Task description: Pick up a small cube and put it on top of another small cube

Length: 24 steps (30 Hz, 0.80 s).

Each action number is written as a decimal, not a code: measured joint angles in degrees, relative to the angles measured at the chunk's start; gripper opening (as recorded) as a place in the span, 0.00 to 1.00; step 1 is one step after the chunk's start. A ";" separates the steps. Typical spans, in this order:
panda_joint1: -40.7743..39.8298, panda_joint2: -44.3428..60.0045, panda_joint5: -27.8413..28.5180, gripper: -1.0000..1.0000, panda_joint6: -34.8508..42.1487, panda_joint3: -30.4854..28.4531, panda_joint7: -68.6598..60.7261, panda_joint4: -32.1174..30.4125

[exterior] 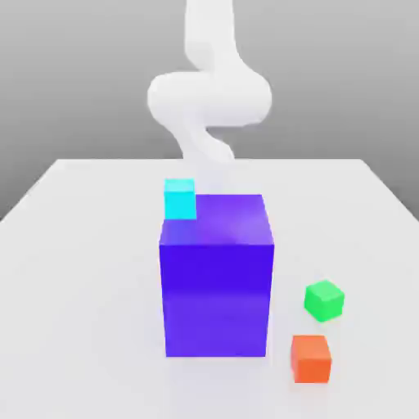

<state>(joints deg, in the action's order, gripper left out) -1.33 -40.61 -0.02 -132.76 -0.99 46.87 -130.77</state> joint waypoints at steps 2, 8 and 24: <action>-1.08 4.41 -0.05 0.50 -0.83 -0.91 0.85 0.86; -3.90 16.91 -0.54 0.50 -3.20 -3.91 3.00 3.27; -13.15 50.38 -6.89 0.50 -9.25 -11.07 5.21 9.75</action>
<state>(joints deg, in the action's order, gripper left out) -14.48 9.77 -6.92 -142.01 -12.06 52.08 -121.01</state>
